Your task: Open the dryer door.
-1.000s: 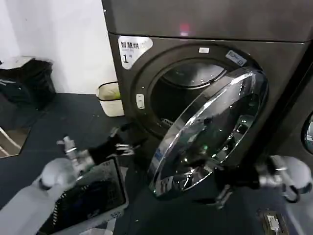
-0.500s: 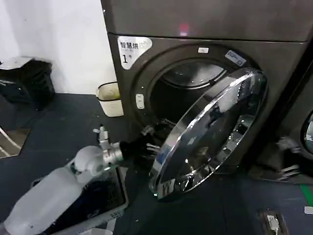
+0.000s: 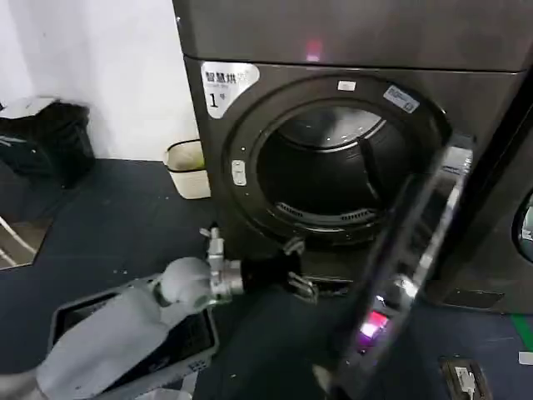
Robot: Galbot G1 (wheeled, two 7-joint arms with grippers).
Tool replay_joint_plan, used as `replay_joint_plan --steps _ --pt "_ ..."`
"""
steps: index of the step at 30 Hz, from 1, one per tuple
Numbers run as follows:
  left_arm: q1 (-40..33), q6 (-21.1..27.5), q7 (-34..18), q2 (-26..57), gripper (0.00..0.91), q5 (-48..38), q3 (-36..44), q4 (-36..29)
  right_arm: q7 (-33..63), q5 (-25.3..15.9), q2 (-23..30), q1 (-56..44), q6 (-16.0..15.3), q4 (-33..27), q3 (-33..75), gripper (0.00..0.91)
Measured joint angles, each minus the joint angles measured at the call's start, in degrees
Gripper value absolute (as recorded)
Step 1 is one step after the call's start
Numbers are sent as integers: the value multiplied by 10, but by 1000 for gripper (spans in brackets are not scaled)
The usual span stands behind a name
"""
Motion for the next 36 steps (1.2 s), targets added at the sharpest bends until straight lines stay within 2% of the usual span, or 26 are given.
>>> replay_joint_plan --steps 4,7,9,12,16,21,25,32,36 --pt "-26 -5 -7 -24 907 -1 30 14 98 -17 19 -13 -31 25 24 907" --pt "-48 -20 -12 -49 907 22 52 32 183 -22 18 -18 -82 47 48 907" --pt "-66 -18 -24 -71 907 16 65 46 235 -35 17 -23 -100 58 60 907" --pt "-93 -19 -25 -104 907 13 83 69 295 -46 20 -29 -99 62 80 907" --pt "-119 -20 -30 -147 907 17 105 97 330 -75 24 -43 -100 58 107 907" --pt "-139 -24 -37 -201 907 27 126 128 370 -79 25 -61 -105 50 141 907" --pt "-148 -26 -44 -241 907 31 140 154 386 -91 26 -76 -105 47 172 907" --pt "-159 -19 -64 -301 907 43 155 194 393 -135 24 -95 -100 30 229 907" --pt "-166 -21 -78 -334 907 57 163 218 393 -137 25 -101 -97 28 252 907"
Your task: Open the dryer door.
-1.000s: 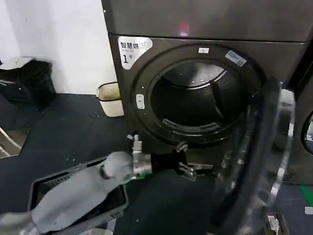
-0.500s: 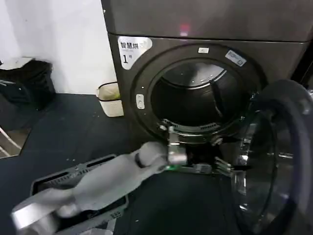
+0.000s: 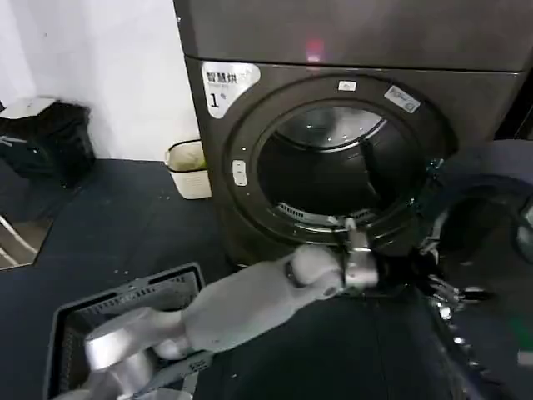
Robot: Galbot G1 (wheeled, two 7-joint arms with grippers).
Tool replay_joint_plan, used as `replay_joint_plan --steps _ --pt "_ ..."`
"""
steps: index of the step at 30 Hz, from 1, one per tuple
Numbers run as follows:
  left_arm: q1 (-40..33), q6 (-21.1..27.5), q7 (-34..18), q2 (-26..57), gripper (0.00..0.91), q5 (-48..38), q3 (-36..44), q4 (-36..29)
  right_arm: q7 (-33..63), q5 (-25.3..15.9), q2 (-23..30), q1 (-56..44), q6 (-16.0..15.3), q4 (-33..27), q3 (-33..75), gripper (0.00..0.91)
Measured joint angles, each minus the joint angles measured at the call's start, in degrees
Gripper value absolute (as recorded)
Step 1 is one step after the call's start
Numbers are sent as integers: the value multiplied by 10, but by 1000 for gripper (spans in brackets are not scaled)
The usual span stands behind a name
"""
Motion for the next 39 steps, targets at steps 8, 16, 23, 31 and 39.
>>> replay_joint_plan --steps 8,16,23,31,39 --pt "-10 -28 -24 -57 907 47 5 56 -3 3 -3 -3 5 0 15 907" --pt "-15 -31 -33 -69 907 50 4 105 -5 4 -8 -2 4 1 22 907" --pt "-19 -31 -39 -69 907 53 6 137 -5 4 -11 -3 6 -5 26 907" --pt "-23 -42 -48 -69 907 64 6 157 -8 7 -13 -8 13 -12 31 907" --pt "-24 -30 -43 -69 907 40 8 138 -11 9 -15 -12 14 -14 35 907"
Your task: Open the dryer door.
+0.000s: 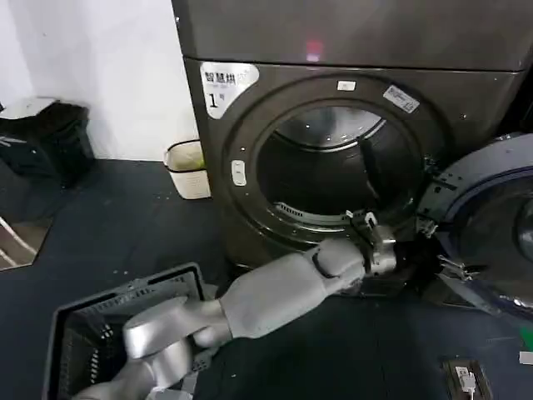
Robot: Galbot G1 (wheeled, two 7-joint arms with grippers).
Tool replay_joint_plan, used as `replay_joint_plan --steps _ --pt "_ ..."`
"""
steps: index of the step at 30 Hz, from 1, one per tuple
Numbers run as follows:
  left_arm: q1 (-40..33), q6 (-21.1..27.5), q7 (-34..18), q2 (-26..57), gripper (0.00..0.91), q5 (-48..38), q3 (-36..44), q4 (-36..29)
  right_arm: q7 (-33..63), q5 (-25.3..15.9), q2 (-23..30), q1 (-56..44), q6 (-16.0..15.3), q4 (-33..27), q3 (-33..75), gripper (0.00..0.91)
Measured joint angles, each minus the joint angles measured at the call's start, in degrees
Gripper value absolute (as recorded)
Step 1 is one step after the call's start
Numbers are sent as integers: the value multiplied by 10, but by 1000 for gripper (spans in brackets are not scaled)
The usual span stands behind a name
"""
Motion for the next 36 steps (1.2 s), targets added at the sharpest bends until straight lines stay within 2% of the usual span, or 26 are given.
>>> replay_joint_plan --steps 9,15,18,23,27,31,36 --pt "-2 4 6 0 907 -18 2 -19 -2 10 -4 -13 6 0 15 907" --pt "-4 -17 7 0 907 -28 12 -35 -2 -13 -7 -16 13 0 22 907" --pt "-4 -24 21 0 907 -55 14 -50 4 5 -9 -17 15 3 25 907" --pt "-8 -71 18 0 907 -46 15 -76 4 31 -7 -14 17 11 25 907" --pt "-4 -122 0 0 907 -11 17 -99 1 32 -3 -14 21 16 22 907" --pt "5 -140 -24 1 907 6 16 -120 1 30 1 -13 12 25 19 907" --pt "14 -143 -27 51 907 7 16 -144 -5 25 1 -13 15 27 18 907"
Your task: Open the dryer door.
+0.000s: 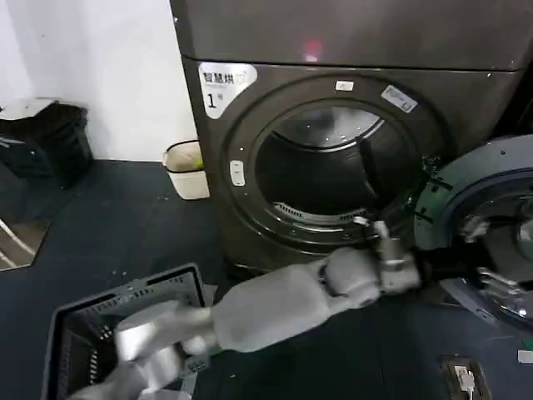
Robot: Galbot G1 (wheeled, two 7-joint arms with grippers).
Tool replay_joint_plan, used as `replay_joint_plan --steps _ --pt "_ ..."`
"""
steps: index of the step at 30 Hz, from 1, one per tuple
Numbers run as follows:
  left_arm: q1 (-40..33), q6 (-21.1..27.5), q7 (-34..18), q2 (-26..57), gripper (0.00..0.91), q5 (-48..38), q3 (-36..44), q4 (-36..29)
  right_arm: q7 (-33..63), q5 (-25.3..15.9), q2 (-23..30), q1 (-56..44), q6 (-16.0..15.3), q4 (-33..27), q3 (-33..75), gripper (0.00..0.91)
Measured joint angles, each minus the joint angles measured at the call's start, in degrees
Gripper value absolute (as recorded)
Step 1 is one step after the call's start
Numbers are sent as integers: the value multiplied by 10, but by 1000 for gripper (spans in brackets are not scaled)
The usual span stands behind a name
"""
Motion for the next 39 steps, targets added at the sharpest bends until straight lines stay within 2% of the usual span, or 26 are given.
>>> replay_joint_plan --steps 11,15,22,28,39 --pt "19 -4 4 101 907 -28 -5 -67 -6 -12 -3 8 2 11 0 907" --pt "22 14 -21 157 907 -15 -4 -109 -11 -22 -5 4 1 15 9 907" --pt "24 46 -58 286 907 2 5 -192 -16 -49 -8 -3 -4 19 21 907" --pt "4 66 -56 432 907 36 49 -259 -15 -61 -11 4 -10 27 26 907" --pt "23 105 -65 627 907 60 67 -328 -18 -74 -4 12 -7 31 17 907"
